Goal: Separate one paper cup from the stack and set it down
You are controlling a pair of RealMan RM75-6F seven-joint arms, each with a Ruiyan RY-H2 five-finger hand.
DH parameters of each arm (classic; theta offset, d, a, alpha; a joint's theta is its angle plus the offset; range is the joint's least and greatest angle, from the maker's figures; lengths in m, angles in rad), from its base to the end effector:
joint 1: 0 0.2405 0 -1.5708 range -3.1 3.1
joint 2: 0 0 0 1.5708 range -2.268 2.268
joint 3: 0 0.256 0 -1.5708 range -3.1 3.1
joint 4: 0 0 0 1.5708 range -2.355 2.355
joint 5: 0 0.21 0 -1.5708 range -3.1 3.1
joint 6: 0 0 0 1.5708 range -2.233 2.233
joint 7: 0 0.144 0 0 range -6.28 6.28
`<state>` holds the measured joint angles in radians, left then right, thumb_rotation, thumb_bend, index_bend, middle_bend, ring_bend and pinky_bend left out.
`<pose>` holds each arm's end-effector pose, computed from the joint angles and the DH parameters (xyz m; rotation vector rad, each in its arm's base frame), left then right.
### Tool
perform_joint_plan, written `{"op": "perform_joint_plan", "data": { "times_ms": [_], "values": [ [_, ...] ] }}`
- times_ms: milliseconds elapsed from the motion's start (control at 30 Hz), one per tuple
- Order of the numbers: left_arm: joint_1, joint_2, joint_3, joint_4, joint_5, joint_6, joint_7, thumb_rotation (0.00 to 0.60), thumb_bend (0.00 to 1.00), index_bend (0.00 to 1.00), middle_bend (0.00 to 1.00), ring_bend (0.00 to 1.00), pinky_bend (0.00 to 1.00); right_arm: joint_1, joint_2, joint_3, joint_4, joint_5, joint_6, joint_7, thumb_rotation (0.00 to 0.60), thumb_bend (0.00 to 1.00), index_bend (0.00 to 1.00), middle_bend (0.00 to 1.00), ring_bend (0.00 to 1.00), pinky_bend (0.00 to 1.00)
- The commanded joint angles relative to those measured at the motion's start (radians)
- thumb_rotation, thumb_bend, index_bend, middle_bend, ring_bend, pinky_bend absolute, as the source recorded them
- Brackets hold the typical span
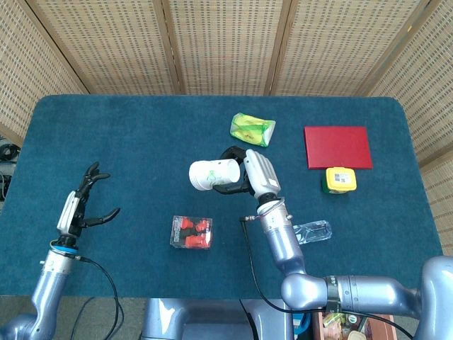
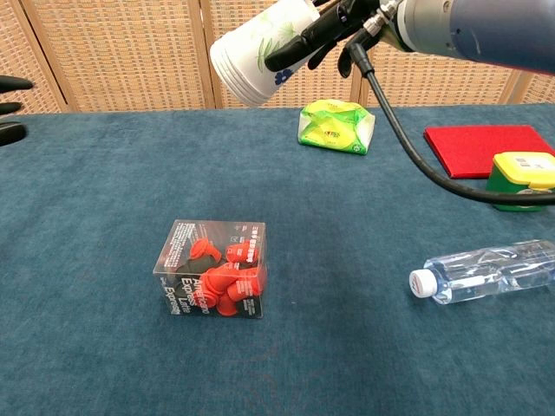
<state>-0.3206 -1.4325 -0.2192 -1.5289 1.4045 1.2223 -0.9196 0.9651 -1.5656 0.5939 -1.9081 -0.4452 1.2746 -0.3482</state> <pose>-0.2423 0.2768 0.0597 -0.9174 -1.8386 -1.7576 0.0031 -0.3560 0.0440 1.2950 -1.6013 1.3907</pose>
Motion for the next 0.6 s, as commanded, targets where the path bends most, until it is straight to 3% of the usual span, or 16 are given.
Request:
{"op": "perform_joint_plan", "data": {
  "times_ms": [33, 300, 600],
  "values": [
    [-0.053, -0.047, -0.016, 0.028, 0.011, -0.05, -0.094, 0.6, 0.22, 0.28, 0.0, 0.0, 0.0, 0.002, 0.001, -0.002, -0.001, 0.003, 0.002, -0.002, 0.6, 0.19, 0.78, 0.65, 0.51, 0.74],
    [-0.12, -0.124, -0.025, 0.081, 0.031, -0.079, -0.194, 0.6, 0.22, 0.35, 0.0, 0.0, 0.0, 0.011, 0.0, -0.008, 0.002, 0.01, 0.0, 0.0, 0.6, 0.19, 0.78, 0.65, 0.51, 0.74],
    [-0.155, -0.17, -0.022, 0.097, 0.018, -0.104, -0.221, 0.6, 0.22, 0.38, 0.0, 0.0, 0.0, 0.021, -0.008, -0.014, 0.023, 0.016, -0.006, 0.002, 0.6, 0.19, 0.78, 0.65, 0.51, 0.74]
  ]
}}
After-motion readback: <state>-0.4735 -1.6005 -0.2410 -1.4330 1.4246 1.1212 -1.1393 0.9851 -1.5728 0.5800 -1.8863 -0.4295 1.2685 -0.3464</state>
